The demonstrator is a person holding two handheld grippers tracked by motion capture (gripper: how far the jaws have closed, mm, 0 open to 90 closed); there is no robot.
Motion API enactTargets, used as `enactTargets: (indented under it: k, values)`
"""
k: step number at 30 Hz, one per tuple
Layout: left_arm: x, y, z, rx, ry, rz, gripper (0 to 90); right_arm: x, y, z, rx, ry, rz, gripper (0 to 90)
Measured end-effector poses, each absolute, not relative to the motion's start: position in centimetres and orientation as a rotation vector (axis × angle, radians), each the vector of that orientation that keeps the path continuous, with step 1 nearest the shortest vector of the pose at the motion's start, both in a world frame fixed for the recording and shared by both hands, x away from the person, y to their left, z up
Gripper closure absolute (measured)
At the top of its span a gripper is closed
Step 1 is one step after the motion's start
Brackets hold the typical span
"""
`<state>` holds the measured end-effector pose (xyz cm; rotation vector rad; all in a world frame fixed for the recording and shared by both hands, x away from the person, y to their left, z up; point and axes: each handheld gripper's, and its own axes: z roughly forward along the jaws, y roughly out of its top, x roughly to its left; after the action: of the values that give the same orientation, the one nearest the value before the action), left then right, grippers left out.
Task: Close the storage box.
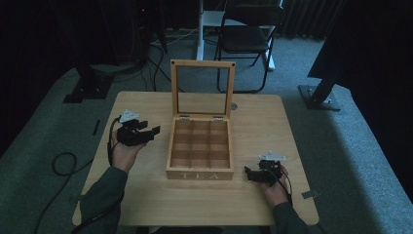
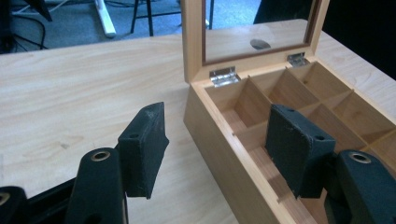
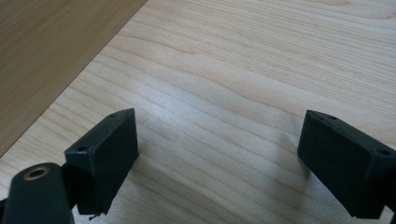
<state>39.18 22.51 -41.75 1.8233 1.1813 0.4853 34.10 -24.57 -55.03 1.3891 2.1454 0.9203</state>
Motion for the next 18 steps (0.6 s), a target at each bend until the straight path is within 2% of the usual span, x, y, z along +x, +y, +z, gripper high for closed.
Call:
enactTargets:
  k: [14,18]
  values:
    - [41.2,21.5,-40.2,1.854,1.144,0.524,40.5,34.1,-24.6,-55.0,1.390,2.145,0.920,11.8]
    - [41.6,21.4,-39.9,1.839,1.154,0.541,43.9,34.1,-24.6,-55.0,1.390,2.145,0.920,11.8]
